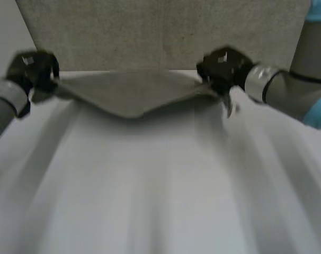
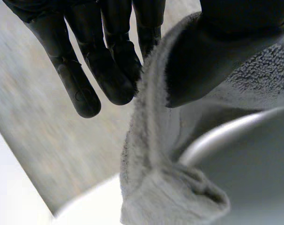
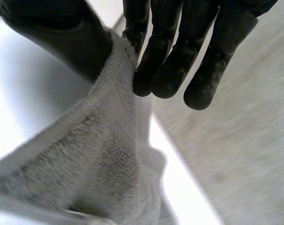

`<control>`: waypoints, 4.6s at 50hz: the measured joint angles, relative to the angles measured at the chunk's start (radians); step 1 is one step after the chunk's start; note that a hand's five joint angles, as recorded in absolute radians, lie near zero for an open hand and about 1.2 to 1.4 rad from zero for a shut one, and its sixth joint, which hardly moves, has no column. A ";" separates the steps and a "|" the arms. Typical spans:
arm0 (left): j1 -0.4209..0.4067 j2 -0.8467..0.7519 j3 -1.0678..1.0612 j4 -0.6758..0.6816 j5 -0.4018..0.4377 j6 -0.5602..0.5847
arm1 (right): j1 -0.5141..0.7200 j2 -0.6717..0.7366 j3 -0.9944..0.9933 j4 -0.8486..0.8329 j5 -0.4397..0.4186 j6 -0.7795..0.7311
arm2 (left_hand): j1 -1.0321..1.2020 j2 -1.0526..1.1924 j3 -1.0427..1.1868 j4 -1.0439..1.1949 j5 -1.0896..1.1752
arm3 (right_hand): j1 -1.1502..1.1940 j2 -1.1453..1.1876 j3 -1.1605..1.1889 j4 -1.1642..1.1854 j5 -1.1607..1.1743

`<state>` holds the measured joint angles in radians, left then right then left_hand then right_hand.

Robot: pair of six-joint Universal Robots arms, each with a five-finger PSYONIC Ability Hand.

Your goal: Fold the towel.

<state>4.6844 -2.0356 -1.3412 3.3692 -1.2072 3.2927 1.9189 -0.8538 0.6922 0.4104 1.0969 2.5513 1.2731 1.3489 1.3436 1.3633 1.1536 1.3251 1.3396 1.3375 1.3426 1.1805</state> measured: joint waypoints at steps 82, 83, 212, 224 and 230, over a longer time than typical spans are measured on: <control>-0.057 -0.445 0.530 -0.078 -0.085 0.075 | 0.056 0.232 -0.052 -0.453 0.228 -0.133 | -1.011 -1.092 -1.084 -1.099 -1.089 | -1.087 -1.094 -1.088 -1.086 -1.116; -0.056 -0.441 0.532 -0.077 -0.085 0.076 | 0.049 0.231 -0.059 -0.458 0.197 -0.127 | -1.011 -1.092 -1.084 -1.099 -1.089 | -1.087 -1.094 -1.088 -1.086 -1.116; 0.005 -0.156 0.206 -0.164 -0.101 0.174 | -0.068 -0.215 0.521 -0.224 0.175 0.266 | -0.985 -1.067 -1.056 -1.077 -1.065 | -1.087 -1.094 -1.093 -1.092 -1.116; 0.004 -0.072 -0.044 -0.098 -0.101 0.193 | -0.059 -0.167 0.704 -0.425 0.323 0.303 | -0.983 -1.065 -1.055 -1.075 -1.027 | -1.037 -1.057 -1.055 -1.060 -1.059; 0.004 -0.078 -0.095 -0.053 -0.102 0.196 | -0.059 -0.081 0.699 -0.506 0.369 0.309 | -0.983 -1.064 -1.055 -1.075 -1.026 | -0.905 -0.915 -0.907 -0.909 -0.910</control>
<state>4.6887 -2.1133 -1.4363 3.3160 -1.3097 3.4888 1.8602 -0.9352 1.3909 -0.0951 1.4659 2.8605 0.2902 0.2846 0.2888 0.2887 0.1280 0.4199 0.4251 0.4306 0.4336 0.2701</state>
